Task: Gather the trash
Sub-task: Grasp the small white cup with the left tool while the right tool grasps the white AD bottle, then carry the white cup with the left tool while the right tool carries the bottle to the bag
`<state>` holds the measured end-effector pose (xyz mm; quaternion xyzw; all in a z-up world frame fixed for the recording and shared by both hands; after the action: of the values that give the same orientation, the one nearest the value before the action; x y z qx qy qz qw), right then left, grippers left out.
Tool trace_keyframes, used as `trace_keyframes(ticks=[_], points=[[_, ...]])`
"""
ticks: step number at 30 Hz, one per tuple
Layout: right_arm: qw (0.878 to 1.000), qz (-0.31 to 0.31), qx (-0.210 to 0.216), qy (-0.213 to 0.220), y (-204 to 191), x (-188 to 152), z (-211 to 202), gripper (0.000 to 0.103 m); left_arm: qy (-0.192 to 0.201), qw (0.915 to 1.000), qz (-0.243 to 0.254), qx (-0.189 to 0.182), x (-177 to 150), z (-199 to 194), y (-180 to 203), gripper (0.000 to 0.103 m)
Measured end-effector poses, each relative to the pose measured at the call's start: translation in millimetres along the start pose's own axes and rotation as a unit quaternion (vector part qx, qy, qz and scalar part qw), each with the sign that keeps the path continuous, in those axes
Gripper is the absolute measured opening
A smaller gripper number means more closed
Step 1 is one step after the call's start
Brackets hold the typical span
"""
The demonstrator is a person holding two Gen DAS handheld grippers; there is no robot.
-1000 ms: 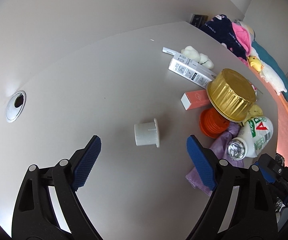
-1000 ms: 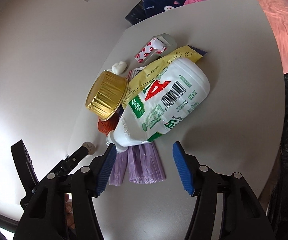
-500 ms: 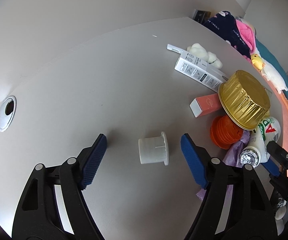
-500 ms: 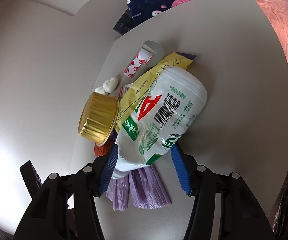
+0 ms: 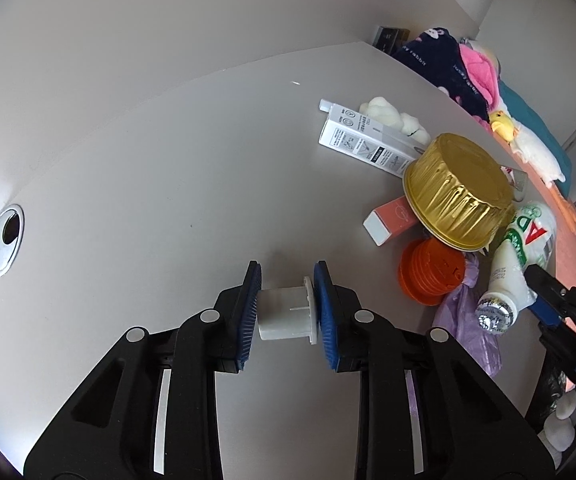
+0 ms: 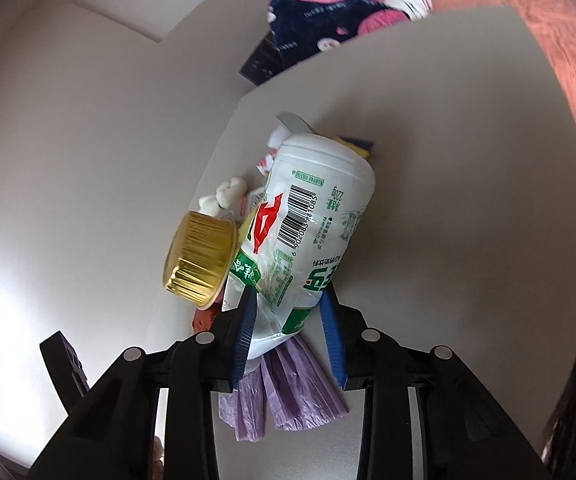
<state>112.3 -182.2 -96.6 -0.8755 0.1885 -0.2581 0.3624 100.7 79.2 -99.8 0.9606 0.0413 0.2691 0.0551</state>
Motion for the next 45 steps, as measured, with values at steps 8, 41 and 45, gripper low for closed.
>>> trace_keyframes(ticks=[8, 41, 45], points=[[0.999, -0.022, 0.003, 0.034, -8, 5, -28, 0.034, 0.024, 0.9996, 0.016, -0.008, 10, -20, 20, 0.027], [0.988, -0.013, -0.039, 0.148, 52, 24, -175, 0.035, 0.049, 0.9791, 0.152, -0.126, 17, -61, 206, 0.027], [0.986, -0.007, -0.050, 0.159, 64, 25, -189, 0.035, 0.047, 0.9746, 0.170, -0.138, 13, -62, 229, 0.027]])
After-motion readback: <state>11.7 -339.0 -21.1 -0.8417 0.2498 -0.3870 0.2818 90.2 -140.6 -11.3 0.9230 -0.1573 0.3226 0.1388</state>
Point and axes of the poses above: each gripper's, at about its wrist camera, not at the fingertips, and z roughly the way its jaws point, y to its right, x to its top, the point moved 5 cm from there along z, roughly the way its jaws point, and after that the axes turned 5 degrees about z, right-handed, at the moved point
